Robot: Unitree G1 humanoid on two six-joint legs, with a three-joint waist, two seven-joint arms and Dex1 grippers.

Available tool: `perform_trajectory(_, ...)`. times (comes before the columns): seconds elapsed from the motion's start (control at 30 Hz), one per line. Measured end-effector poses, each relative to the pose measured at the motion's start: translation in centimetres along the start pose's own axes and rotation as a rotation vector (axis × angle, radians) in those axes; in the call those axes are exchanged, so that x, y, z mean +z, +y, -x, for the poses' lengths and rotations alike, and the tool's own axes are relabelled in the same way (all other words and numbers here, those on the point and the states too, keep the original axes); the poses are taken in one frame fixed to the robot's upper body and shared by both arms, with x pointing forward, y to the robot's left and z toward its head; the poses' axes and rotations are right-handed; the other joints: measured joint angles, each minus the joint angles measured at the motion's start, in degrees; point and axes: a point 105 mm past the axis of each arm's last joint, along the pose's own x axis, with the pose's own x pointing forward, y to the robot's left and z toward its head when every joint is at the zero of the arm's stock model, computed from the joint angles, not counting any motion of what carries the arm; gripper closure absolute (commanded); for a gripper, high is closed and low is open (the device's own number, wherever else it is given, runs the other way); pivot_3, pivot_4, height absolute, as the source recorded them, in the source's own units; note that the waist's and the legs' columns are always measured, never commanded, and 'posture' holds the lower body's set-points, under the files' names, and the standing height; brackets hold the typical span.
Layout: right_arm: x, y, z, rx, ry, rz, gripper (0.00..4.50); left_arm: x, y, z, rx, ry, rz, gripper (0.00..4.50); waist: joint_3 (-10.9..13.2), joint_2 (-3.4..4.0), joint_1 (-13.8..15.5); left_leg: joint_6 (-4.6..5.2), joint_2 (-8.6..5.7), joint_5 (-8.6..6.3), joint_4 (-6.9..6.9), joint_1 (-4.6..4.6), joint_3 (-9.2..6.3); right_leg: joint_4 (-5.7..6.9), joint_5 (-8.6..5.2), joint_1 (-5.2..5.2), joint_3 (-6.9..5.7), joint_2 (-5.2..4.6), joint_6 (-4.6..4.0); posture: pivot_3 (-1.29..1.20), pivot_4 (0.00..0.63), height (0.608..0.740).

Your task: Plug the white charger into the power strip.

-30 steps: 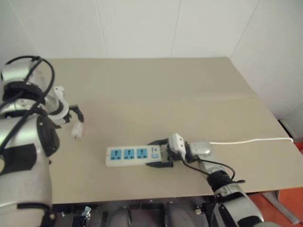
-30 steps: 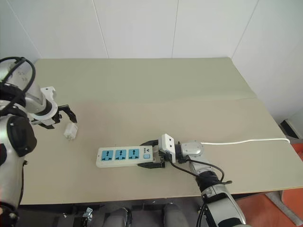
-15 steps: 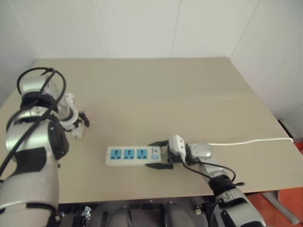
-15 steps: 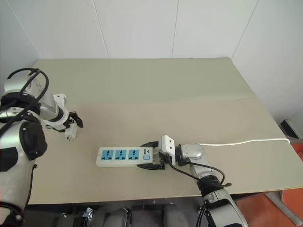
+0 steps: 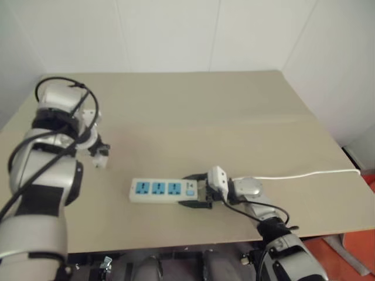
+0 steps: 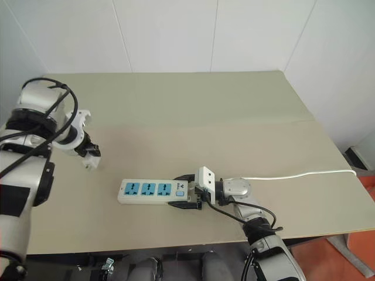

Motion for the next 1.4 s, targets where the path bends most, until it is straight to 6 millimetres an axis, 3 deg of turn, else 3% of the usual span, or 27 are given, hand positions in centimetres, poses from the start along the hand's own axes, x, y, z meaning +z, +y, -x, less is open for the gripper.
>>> perform_trajectory(0.1,-0.1,0.0,0.1,-0.005,0.001,-0.001,1.06,-0.6,0.1,1.0,-0.037,0.021,-0.174,3.51,0.01,0.02,0.09,0.0,0.0,0.0,0.0,0.02,0.0,-0.06,-0.04,0.07,0.02,0.0,0.01,0.0,0.15,0.74)
perform_trajectory(0.2,-0.2,0.1,0.2,-0.019,0.005,-0.003,1.06,-2.2,-0.8,0.1,-0.1,0.1,-0.315,3.51,0.01,0.02,0.72,0.02,0.01,0.01,0.06,0.03,-0.01,-0.09,-0.05,0.1,0.02,0.02,0.03,0.0,0.15,0.74)
perform_trajectory(0.53,-0.1,0.2,0.3,-0.028,0.013,-0.014,1.06,-5.9,-3.7,-2.1,-0.195,0.223,-0.492,3.51,0.01,0.02,0.87,0.05,0.03,0.0,0.11,0.0,-0.06,-0.09,-0.08,0.1,0.05,0.05,0.0,0.0,0.15,0.74)
perform_trajectory(0.9,-0.1,0.2,0.4,-0.023,0.023,-0.029,1.06,-7.1,-2.9,-2.8,-0.119,0.244,-0.464,0.02,0.01,0.02,1.03,0.07,0.02,-0.01,0.14,-0.03,-0.08,-0.09,-0.09,0.1,0.04,0.05,0.0,0.0,0.15,0.74)
perform_trajectory(1.2,-0.1,0.3,0.3,-0.022,0.025,-0.033,1.06,-6.4,-3.6,-1.3,-0.124,0.211,-0.495,0.02,0.01,0.01,1.02,0.07,0.02,-0.01,0.14,-0.02,-0.06,-0.1,-0.09,0.11,0.04,0.05,0.0,0.0,0.15,0.74)
perform_trajectory(1.4,-0.1,0.3,0.3,-0.02,0.025,-0.036,1.06,-7.5,-3.7,-2.8,-0.114,0.312,-0.568,0.02,0.01,0.02,0.97,0.07,0.02,-0.01,0.14,-0.02,-0.06,-0.09,-0.1,0.11,0.05,0.06,-0.01,0.0,0.15,0.74)
